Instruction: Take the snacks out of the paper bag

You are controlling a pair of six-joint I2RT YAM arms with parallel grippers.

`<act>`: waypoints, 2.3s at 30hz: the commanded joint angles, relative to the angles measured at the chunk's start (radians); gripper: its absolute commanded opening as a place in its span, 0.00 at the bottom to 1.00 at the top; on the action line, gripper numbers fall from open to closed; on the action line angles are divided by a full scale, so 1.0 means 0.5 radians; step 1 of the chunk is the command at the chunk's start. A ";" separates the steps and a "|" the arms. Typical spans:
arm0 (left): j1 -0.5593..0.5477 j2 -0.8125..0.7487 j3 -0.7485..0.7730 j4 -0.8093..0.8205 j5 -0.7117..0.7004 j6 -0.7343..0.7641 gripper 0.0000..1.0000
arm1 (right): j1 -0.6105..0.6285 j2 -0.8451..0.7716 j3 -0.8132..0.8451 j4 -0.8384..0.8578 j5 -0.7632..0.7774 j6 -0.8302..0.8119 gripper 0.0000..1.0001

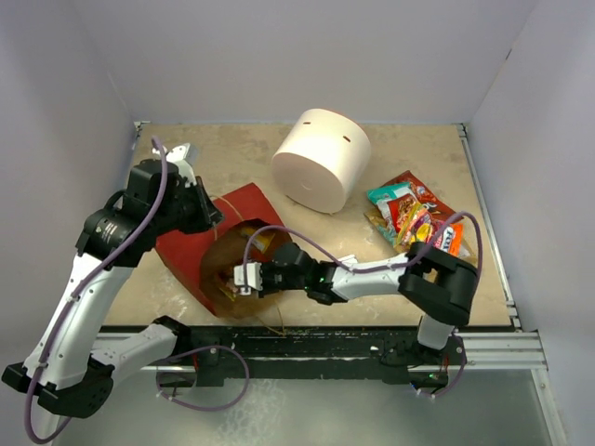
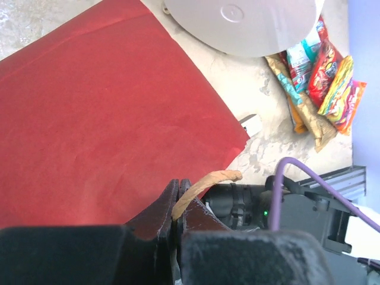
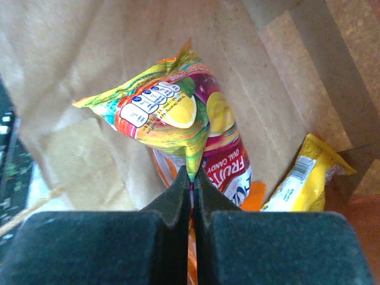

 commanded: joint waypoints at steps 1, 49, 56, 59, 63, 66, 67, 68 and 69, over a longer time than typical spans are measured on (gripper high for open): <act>-0.008 -0.091 -0.086 0.214 -0.042 -0.239 0.00 | 0.007 -0.333 -0.010 -0.174 -0.231 0.141 0.00; -0.005 0.133 0.038 0.142 0.033 0.308 0.00 | -1.704 -0.758 0.657 -1.359 1.770 0.781 0.00; -0.005 0.140 0.024 0.158 0.044 0.315 0.00 | -1.932 -0.387 0.842 -1.282 1.432 0.476 0.00; -0.005 0.140 0.032 0.154 0.045 0.318 0.00 | -1.942 -0.226 0.948 -1.381 1.354 0.401 0.00; -0.006 0.134 0.048 0.134 0.015 0.316 0.00 | -1.956 -0.064 1.077 -1.597 1.282 0.430 0.00; -0.005 0.124 0.046 0.130 0.001 0.310 0.00 | -1.956 -0.051 1.083 -1.652 1.204 0.467 0.00; -0.005 0.123 0.046 0.130 -0.001 0.309 0.00 | -1.956 -0.050 1.088 -1.676 1.208 0.478 0.00; -0.005 0.123 0.045 0.129 0.001 0.306 0.00 | -1.956 -0.046 1.093 -1.692 1.215 0.485 0.00; -0.005 0.123 0.043 0.127 0.001 0.303 0.00 | -1.956 -0.043 1.092 -1.706 1.216 0.485 0.00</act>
